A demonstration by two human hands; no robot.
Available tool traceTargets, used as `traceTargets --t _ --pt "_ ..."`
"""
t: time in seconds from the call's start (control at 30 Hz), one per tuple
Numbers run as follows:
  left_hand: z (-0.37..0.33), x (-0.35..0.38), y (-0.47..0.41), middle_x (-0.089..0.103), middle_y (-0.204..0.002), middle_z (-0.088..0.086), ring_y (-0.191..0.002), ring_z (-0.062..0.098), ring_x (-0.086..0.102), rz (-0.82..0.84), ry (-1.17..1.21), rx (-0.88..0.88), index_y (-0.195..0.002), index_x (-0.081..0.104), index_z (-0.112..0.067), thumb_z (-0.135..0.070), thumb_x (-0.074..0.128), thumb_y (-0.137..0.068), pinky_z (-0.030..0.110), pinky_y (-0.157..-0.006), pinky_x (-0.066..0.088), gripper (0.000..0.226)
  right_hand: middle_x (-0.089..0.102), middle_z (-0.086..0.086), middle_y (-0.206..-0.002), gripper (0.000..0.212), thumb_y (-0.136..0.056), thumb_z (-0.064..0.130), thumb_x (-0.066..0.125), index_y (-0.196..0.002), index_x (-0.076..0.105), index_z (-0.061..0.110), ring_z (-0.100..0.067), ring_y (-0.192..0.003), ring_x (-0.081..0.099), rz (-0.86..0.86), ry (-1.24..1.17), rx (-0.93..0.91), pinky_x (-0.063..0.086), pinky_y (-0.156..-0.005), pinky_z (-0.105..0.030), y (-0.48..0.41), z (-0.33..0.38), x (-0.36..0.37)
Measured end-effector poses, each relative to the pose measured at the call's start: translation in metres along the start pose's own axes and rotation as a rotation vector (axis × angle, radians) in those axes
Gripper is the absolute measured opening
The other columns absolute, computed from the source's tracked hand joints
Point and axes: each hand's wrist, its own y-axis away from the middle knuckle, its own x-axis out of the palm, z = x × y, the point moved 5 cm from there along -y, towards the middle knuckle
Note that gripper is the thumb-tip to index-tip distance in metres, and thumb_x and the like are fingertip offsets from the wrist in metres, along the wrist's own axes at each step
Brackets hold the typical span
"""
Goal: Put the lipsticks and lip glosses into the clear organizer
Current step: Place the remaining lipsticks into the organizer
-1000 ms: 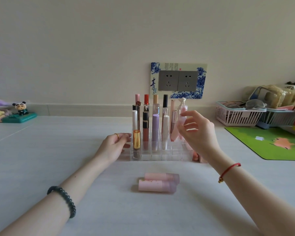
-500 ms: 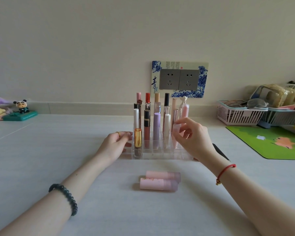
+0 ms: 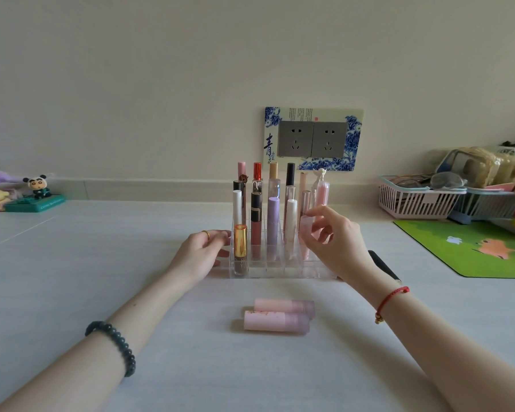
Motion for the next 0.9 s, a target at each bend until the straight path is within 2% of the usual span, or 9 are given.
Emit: traceTargets --t 0.1,0.17,0.37,0.43,0.5,0.57,0.67,0.77,0.9 --pt "0.000 0.000 0.000 0.062 -0.089 -0.007 -0.094 0.019 0.058 0.001 0.002 0.004 -0.101 0.061 -0.015 -0.021 0.042 -0.094 0.024 -0.070 0.048 0.021 0.059 0.008 -0.073 0.026 -0.082 0.021 0.063 -0.107 0.058 0.019 -0.001 -0.060 0.053 0.014 -0.004 -0.001 0.043 -0.055 -0.005 -0.001 0.000 -0.003" --pt "-0.001 0.001 0.001 0.062 -0.089 -0.006 -0.093 0.019 0.058 0.005 0.003 0.001 -0.104 0.062 -0.011 -0.020 0.042 -0.095 0.024 -0.069 0.048 0.024 0.064 0.003 -0.078 0.029 -0.080 0.018 0.064 -0.108 0.058 0.017 -0.004 -0.062 0.056 -0.016 -0.011 -0.002 0.047 -0.061 -0.011 -0.004 0.000 -0.012" --pt "-0.001 0.002 0.000 0.064 -0.096 0.004 -0.094 0.020 0.059 0.024 0.009 -0.005 -0.104 0.063 -0.008 -0.019 0.042 -0.095 0.028 -0.073 0.047 0.025 0.064 0.002 -0.073 0.017 -0.078 0.014 0.066 -0.095 0.067 0.015 0.000 -0.054 0.053 -0.289 -0.020 -0.005 0.044 -0.058 -0.005 -0.018 -0.003 -0.078" --pt "0.000 0.002 0.000 0.064 -0.093 0.002 -0.093 0.020 0.059 0.020 0.021 -0.007 -0.101 0.062 -0.011 -0.019 0.042 -0.094 0.029 -0.075 0.048 0.022 0.064 0.001 -0.073 0.013 -0.078 0.015 0.066 -0.092 0.069 0.015 -0.004 -0.055 0.052 -0.220 0.063 0.042 0.043 -0.057 -0.009 -0.017 -0.010 -0.085" --pt "0.000 0.002 0.000 0.064 -0.093 0.001 -0.092 0.019 0.058 0.013 0.023 -0.003 -0.098 0.061 -0.014 -0.019 0.042 -0.094 0.029 -0.075 0.048 0.020 0.064 0.001 -0.074 0.014 -0.078 0.015 0.066 -0.092 0.069 0.013 -0.005 -0.057 0.050 -0.054 0.166 0.099 0.039 -0.056 -0.012 -0.014 -0.020 -0.076" --pt "0.001 0.001 0.000 0.063 -0.093 0.000 -0.093 0.020 0.058 0.008 0.022 -0.001 -0.096 0.061 -0.016 -0.019 0.042 -0.094 0.028 -0.072 0.048 0.019 0.062 0.002 -0.075 0.014 -0.078 0.017 0.066 -0.092 0.070 0.013 0.000 -0.056 0.045 0.073 0.239 0.139 0.033 -0.054 -0.010 -0.010 -0.030 -0.062" --pt "0.001 0.001 0.000 0.062 -0.089 -0.004 -0.094 0.021 0.058 0.005 0.028 -0.003 -0.094 0.060 -0.017 -0.020 0.043 -0.094 0.027 -0.070 0.047 0.018 0.064 -0.001 -0.079 0.014 -0.079 0.019 0.065 -0.090 0.070 0.012 -0.004 -0.060 0.047 0.124 0.282 0.190 0.029 -0.051 -0.009 -0.007 -0.038 -0.047" --pt "0.000 0.001 0.001 0.062 -0.087 -0.007 -0.093 0.020 0.058 -0.003 0.032 -0.004 -0.093 0.060 -0.017 -0.019 0.043 -0.094 0.026 -0.071 0.048 0.017 0.066 -0.006 -0.085 0.015 -0.080 0.018 0.062 -0.088 0.071 0.010 -0.015 -0.071 0.053 0.163 0.299 0.251 0.032 -0.050 -0.012 -0.010 -0.041 -0.035" --pt "0.001 0.001 0.001 0.064 -0.094 0.000 -0.095 0.020 0.059 0.004 0.020 -0.010 -0.091 0.061 -0.019 -0.020 0.043 -0.094 0.030 -0.076 0.048 0.018 0.067 -0.006 -0.083 0.016 -0.079 0.017 0.061 -0.085 0.072 0.008 -0.021 -0.072 0.056 0.223 0.340 0.358 0.041 -0.051 -0.019 -0.022 -0.048 -0.022"
